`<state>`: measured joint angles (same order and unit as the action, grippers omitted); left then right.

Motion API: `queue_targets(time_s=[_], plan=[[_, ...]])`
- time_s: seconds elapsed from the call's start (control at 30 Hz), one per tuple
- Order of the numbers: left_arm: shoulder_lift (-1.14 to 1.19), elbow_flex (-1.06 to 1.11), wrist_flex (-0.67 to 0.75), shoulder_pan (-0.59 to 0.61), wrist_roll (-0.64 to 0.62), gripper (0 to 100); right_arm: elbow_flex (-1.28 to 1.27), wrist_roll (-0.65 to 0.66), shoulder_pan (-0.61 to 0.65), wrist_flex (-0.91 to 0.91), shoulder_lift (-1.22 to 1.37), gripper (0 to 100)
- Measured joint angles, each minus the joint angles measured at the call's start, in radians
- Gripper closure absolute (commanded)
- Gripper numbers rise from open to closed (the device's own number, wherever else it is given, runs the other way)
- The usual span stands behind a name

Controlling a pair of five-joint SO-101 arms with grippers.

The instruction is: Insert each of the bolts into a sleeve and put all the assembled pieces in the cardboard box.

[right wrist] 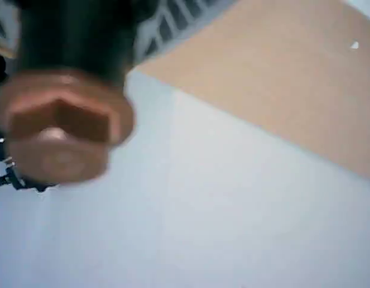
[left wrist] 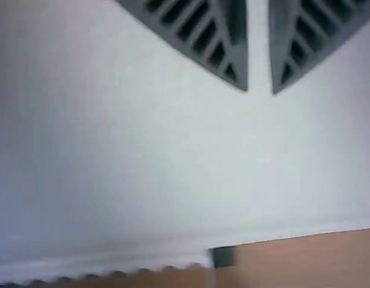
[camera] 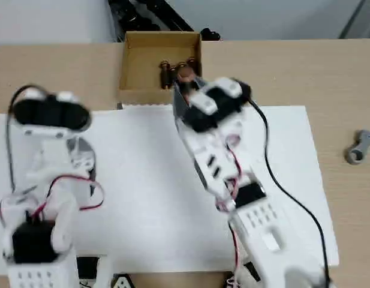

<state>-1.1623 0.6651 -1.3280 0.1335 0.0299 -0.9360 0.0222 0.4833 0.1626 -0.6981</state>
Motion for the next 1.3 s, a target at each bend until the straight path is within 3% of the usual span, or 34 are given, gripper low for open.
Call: queue_targets(time_s=[0.37,0.77,1.07,1.3], plan=[[-0.370,0.206,0.000,0.273,0.086,99,0.474,0.000,0.003,0.169,0.738,99.5],[-0.500,0.270,0.000,0.338,0.095,99,1.007,0.000,-0.046,0.175,1.395,99.0],[-0.500,0.270,0.000,0.338,0.095,99,1.111,0.000,-0.046,0.175,1.514,98.6],[-0.505,0.270,0.000,0.338,0.097,99,1.111,0.000,-0.035,0.158,1.514,81.6]])
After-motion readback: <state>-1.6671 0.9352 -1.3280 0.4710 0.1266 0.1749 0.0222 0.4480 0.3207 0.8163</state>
